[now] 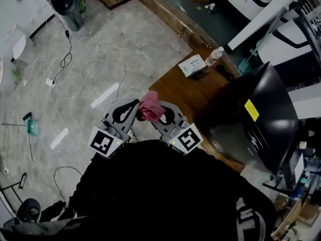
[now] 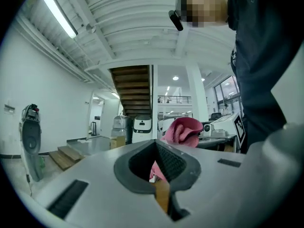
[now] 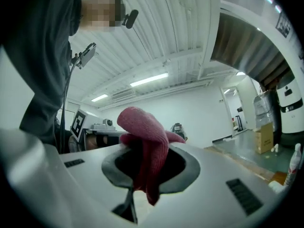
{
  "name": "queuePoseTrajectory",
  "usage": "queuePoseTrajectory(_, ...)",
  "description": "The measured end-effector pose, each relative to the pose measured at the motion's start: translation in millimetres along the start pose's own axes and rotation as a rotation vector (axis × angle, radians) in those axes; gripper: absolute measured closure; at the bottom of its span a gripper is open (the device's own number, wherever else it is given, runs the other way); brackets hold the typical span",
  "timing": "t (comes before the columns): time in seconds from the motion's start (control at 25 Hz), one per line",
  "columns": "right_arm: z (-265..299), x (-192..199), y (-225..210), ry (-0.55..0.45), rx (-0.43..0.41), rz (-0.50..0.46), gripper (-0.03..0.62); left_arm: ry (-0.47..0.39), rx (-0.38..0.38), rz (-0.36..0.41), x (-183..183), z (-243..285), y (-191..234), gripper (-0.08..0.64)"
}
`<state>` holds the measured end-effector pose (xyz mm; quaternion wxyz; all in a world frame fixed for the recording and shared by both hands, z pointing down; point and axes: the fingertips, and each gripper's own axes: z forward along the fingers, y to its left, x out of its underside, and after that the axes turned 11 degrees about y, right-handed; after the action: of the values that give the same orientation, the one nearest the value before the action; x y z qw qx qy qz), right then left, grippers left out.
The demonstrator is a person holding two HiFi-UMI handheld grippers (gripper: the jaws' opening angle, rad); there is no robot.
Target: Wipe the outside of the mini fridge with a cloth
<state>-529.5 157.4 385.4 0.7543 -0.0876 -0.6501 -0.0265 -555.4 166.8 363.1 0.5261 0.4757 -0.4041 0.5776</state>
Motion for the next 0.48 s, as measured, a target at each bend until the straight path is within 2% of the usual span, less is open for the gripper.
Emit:
queuePoseTrajectory(0.28,68.9,-23.9,-34.2,-0.05,0.242,0.017,0.503,0.045,0.19,0.058,1.4,17.1,102.2,0.557)
queuePoseTrajectory(0.48,55.4,-18.8,-78.1,-0.05,0.38,0.084,0.503,0.023,0.328,0.082,-6.8,70.8,110.7,0.558)
